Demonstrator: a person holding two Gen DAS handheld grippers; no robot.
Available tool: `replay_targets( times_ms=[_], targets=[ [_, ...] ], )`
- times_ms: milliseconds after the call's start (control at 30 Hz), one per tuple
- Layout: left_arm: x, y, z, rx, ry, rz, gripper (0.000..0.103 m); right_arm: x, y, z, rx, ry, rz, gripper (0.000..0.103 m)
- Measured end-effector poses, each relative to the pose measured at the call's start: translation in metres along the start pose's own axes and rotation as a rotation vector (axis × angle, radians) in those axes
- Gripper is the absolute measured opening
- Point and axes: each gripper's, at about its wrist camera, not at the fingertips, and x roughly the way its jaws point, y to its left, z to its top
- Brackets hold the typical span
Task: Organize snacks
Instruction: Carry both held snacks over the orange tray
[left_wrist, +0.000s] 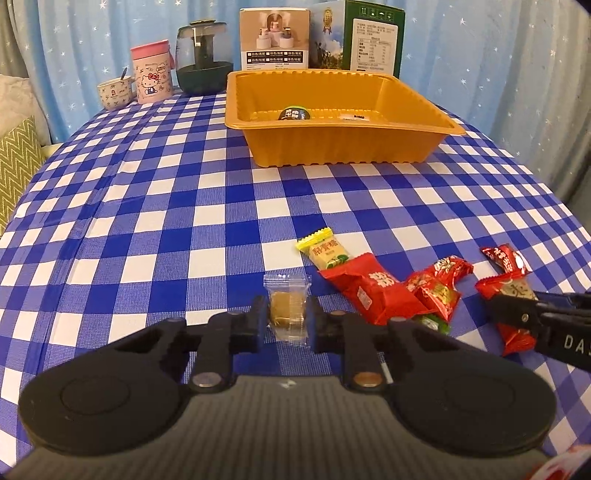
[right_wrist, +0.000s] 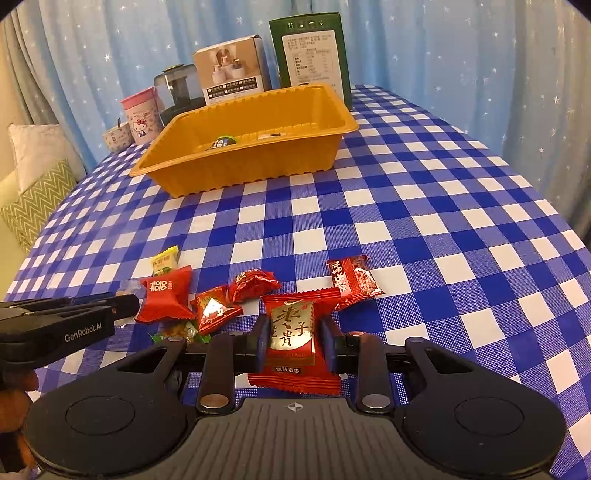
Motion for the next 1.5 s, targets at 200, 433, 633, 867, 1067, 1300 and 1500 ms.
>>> replay_targets(
  times_ms=[200,433,633,867,1067,1300,1500],
  targets=[
    [-0.012,0.003,0.000,-0.015,-0.009,-0.003,0.019,-0.002,-0.001,0.001,-0.001,-0.010,0.000,0.030],
    [-0.027,0.006,0.016,-0.026,-0.045,-0.013,0.019,-0.009,0.001,0.011,-0.008,-0.038,0.017,0.030],
    [-0.034,0.004,0.047,-0.018,-0.093,-0.028,0.019,-0.012,0.000,0.039,-0.024,-0.085,0.038,0.030],
    [-0.028,0.000,0.098,0.009,-0.157,-0.051,0.019,-0.005,-0.003,0.090,-0.055,-0.154,0.069,0.030],
    [-0.007,0.004,0.137,0.013,-0.186,-0.068,0.019,0.016,-0.007,0.129,-0.064,-0.188,0.080,0.030],
    [0.024,0.016,0.163,-0.008,-0.197,-0.071,0.019,0.053,-0.015,0.162,-0.039,-0.189,0.087,0.030],
    [0.052,0.020,0.169,-0.042,-0.195,-0.086,0.019,0.078,-0.014,0.179,-0.039,-0.189,0.091,0.030]
  ],
)
